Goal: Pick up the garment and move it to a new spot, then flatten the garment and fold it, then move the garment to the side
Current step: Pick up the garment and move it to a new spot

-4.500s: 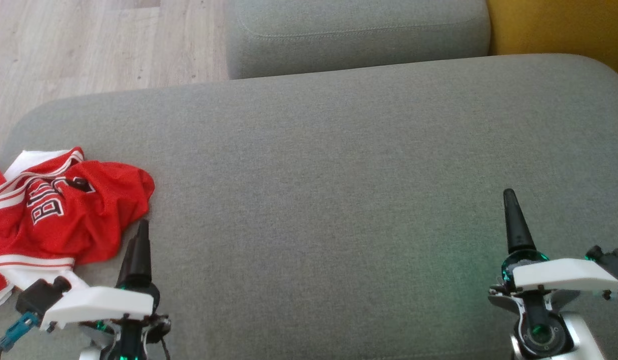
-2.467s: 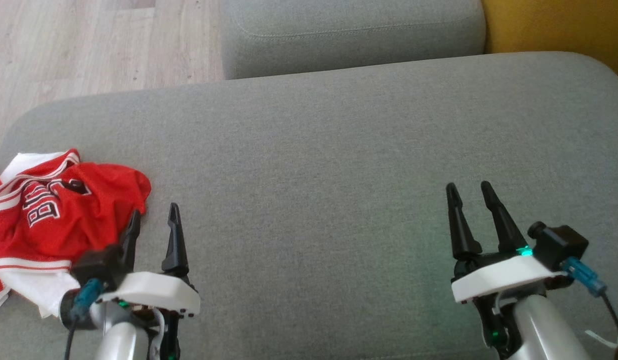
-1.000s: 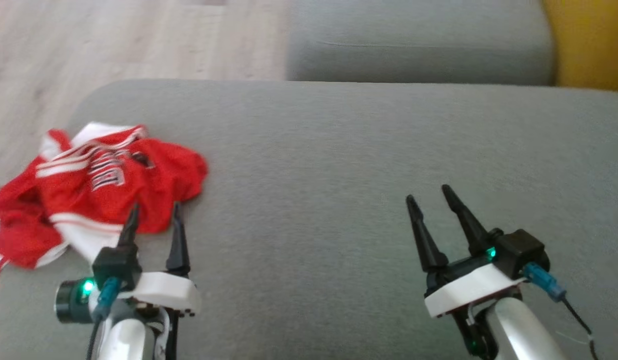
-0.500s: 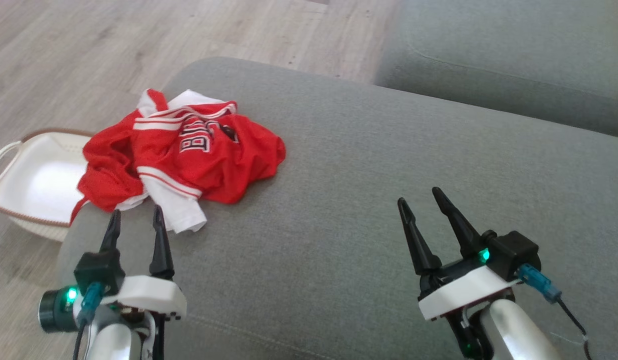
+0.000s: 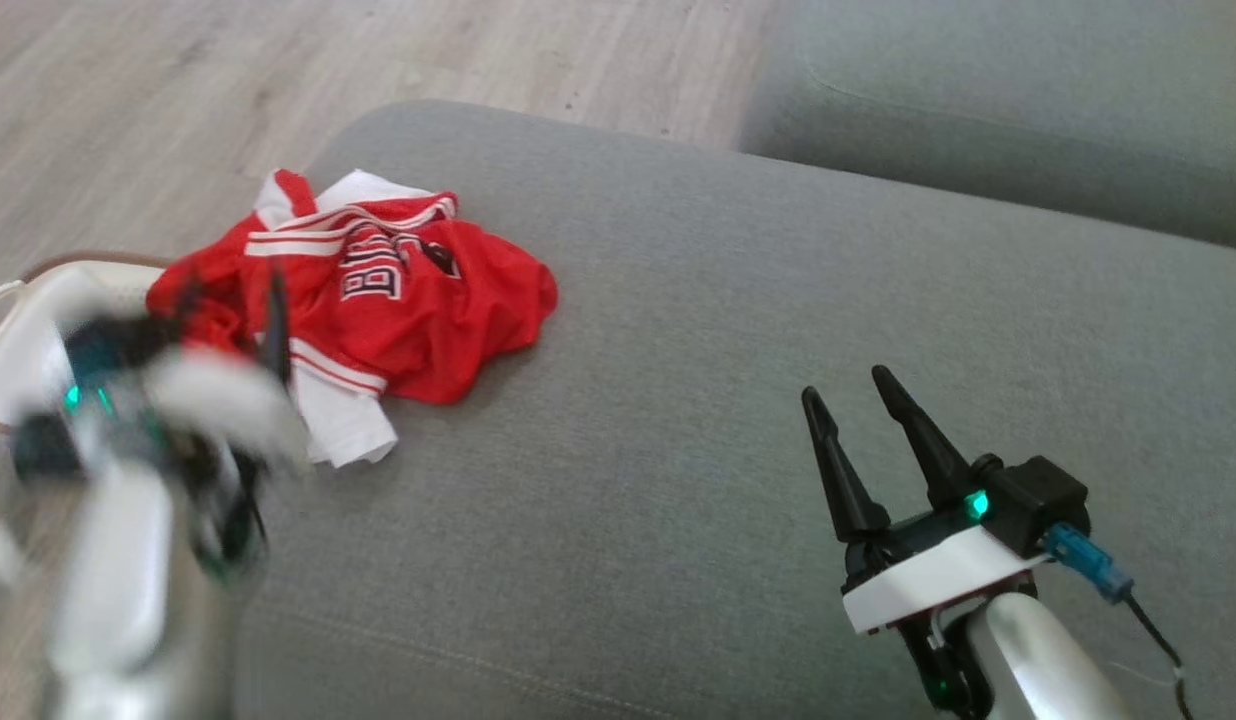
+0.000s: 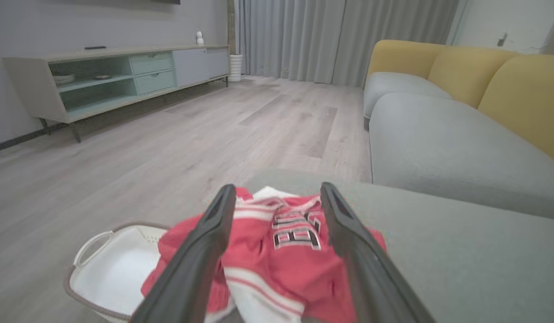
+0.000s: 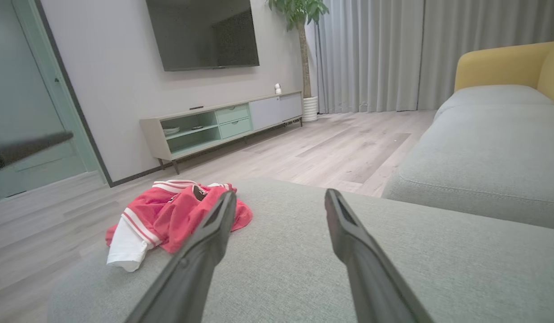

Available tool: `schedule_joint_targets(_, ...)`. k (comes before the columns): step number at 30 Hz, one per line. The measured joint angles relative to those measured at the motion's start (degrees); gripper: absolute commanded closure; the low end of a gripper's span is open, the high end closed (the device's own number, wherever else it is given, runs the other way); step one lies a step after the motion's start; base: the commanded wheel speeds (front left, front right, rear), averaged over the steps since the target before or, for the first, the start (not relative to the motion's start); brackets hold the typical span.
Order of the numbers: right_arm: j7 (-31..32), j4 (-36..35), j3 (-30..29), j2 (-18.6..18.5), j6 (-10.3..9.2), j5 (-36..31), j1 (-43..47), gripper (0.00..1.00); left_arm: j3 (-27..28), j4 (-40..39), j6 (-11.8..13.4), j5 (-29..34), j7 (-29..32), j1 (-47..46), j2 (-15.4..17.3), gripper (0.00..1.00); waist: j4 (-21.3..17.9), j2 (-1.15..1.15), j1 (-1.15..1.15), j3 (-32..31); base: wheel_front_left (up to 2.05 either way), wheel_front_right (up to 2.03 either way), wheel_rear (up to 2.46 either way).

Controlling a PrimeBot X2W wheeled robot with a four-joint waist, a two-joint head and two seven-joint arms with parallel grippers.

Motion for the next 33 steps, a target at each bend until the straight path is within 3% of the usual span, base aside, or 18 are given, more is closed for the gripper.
schedule_joint_targets(4,0.0,-0.68,-0.16,-0.18,0.0,-0.01,-0.52,0.0,1.64,5.09,-2.24,-3.07,14.88,-15.57,3.43,0.0,-2.49,0.0,0.0,1.8,0.0,0.0,0.0)
schedule_joint_targets(7,0.01,-0.89,-0.03,-0.38,0.0,0.0,-1.98,0.0,2.04,12.5,-2.54,-5.03,24.1,-20.64,4.67,0.0,-4.66,0.0,0.0,3.42,0.0,0.0,0.0)
schedule_joint_targets(10,0.0,-1.69,0.38,-0.66,0.0,-0.01,-4.2,0.0,2.88,19.2,-2.37,-6.24,29.62,-23.9,5.64,0.0,-7.01,0.0,0.0,5.62,0.0,0.0,0.0)
schedule_joint_targets(18,-0.02,-2.52,0.51,-1.75,0.0,0.48,-8.51,0.0,5.88,32.56,-1.85,-9.47,34.96,-32.09,8.29,0.0,-13.94,0.0,0.01,12.15,0.0,0.0,0.0)
schedule_joint_targets(27,-0.08,-2.38,0.43,-1.85,0.0,0.91,-9.8,0.0,5.43,42.75,-1.76,-10.29,42.16,-33.43,9.4,0.0,-19.13,0.0,0.01,16.59,0.0,0.0,0.0)
schedule_joint_targets(28,-0.08,-2.31,0.36,-1.85,0.0,0.91,-9.8,0.0,5.37,43.12,-1.77,-10.29,42.2,-33.79,9.57,0.06,-19.22,0.0,0.01,16.52,0.0,0.0,0.0)
schedule_joint_targets(30,-0.08,-2.14,0.42,-1.8,0.0,0.92,-9.8,0.0,5.08,43.95,-1.97,-10.09,41.4,-34.17,9.7,0.98,-19.18,0.0,0.0,16.02,0.0,0.0,0.0)
schedule_joint_targets(33,-0.08,-1.89,0.43,-1.81,0.0,1.0,-9.8,0.0,4.71,44.64,-2.63,-9.76,40.25,-34.09,9.94,1.0,-19.12,0.0,0.0,15.22,0.0,0.0,0.0)
